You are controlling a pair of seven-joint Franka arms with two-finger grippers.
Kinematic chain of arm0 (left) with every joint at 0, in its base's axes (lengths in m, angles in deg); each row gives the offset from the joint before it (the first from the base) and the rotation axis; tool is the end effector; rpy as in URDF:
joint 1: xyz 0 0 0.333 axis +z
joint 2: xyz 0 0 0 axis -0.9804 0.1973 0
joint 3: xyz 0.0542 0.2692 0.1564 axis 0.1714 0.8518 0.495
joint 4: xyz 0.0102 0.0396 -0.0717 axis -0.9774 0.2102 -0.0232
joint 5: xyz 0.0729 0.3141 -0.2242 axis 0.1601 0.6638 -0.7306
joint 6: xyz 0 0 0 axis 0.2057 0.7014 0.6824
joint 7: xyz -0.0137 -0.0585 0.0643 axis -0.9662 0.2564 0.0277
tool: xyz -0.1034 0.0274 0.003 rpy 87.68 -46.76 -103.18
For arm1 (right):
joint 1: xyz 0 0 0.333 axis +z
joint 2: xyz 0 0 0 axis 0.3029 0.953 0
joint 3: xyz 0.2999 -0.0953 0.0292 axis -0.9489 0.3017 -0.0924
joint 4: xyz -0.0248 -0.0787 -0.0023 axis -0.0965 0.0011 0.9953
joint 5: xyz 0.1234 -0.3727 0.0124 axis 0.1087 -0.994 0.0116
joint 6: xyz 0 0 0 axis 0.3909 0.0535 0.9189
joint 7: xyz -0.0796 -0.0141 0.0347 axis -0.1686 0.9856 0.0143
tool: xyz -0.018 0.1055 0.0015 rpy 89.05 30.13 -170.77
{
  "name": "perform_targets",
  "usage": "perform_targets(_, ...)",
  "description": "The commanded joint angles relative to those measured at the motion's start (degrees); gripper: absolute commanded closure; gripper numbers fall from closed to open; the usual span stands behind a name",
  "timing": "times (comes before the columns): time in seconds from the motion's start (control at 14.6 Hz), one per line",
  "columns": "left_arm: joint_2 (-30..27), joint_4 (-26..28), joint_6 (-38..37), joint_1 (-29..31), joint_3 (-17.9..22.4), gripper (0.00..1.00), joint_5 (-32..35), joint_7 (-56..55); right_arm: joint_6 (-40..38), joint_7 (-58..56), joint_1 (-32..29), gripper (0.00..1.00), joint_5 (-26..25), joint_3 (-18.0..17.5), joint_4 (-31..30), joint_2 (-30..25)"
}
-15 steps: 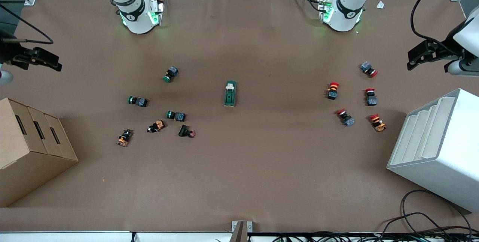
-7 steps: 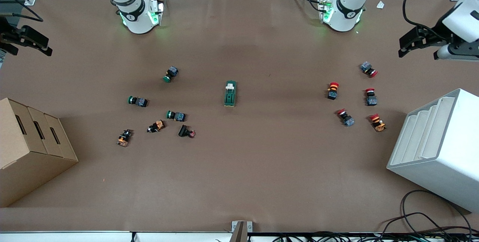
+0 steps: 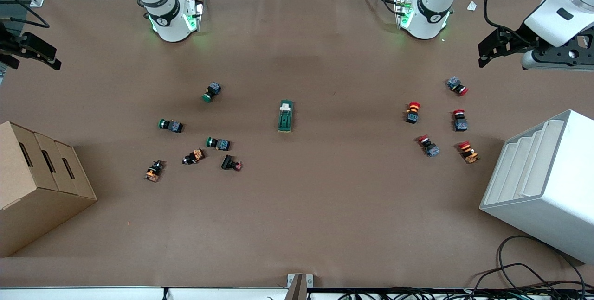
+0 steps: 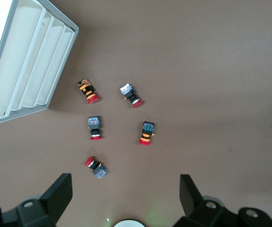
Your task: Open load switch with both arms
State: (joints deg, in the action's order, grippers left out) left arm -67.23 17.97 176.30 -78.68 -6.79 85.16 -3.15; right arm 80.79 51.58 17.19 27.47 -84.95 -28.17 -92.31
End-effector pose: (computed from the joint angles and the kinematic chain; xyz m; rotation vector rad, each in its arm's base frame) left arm 0.5043 -0.0810 0.6451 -3.1339 0.1379 0.0325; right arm 0.5011 -0.0387 0.6511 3.1284 -0.0589 -0.0605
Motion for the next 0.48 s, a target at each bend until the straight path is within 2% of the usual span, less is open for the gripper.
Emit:
perform_targets(0.0,-0.6,-0.6,-0.2,1.0,-0.2,0.0,-0.6,1.4,0.7,-0.8,-0.1,0.0,-0.1,-0.3,-1.6,-1.4)
perform_targets(0.21,1.7,-3.6,-0.3,1.2,0.1,0.0,-0.6,1.4,0.9,-0.9,-0.2,0.0,-0.1,-0.3,-1.6,-1.4)
perform_targets(0.41,2.1,-3.9,-0.6,1.2,0.1,0.0,-0.6,1.5,0.7,-1.0,-0.2,0.0,-0.1,-0.3,-1.6,-1.4)
